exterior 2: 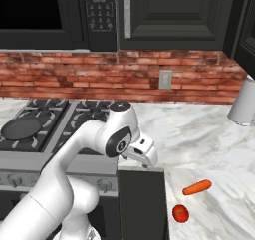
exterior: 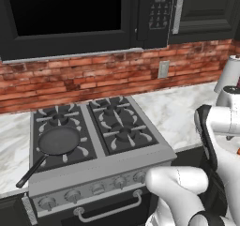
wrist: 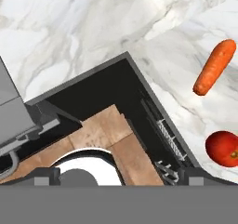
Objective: Put the carrot and tomato in the pan. Then turn on the front left burner and set the heat to medium.
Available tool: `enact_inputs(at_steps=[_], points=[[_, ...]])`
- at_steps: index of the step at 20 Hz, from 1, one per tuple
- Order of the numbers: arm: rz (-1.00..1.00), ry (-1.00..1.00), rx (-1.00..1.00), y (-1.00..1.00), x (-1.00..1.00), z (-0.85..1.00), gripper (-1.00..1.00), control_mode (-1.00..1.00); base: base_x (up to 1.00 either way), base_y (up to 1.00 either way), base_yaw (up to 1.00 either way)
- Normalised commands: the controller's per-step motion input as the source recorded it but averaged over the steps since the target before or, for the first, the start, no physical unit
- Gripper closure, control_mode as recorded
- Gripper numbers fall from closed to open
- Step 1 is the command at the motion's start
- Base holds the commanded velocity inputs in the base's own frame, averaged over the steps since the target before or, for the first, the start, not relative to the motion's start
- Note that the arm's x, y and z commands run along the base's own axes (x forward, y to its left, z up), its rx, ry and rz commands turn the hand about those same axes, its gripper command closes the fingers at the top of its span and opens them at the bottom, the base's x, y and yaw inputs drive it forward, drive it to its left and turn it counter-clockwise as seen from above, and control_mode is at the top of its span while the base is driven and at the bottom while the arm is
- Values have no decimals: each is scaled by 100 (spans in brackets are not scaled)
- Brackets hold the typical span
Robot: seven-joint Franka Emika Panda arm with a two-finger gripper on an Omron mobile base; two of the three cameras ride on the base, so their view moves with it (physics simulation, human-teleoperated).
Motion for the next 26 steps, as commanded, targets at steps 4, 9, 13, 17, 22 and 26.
enact_inputs(at_steps=[4, 9, 13, 17, 22, 26], points=[[-11, 2, 0, -34, 28, -3, -100, -100, 0, 0, 0], [-1, 0, 0, -42, 20, 0, -100, -100, 0, 0, 0], [0, 10, 1, -81, 36, -8, -100, -100, 0, 0, 0], [-1, 0, 5, -76, 18, 6, -100, -100, 0, 0, 0], [0, -5, 8, -44, 1, 12, -100, -100, 0, 0, 0], [-5, -11, 0, -11, 2, 0, -100, -100, 0, 0, 0]])
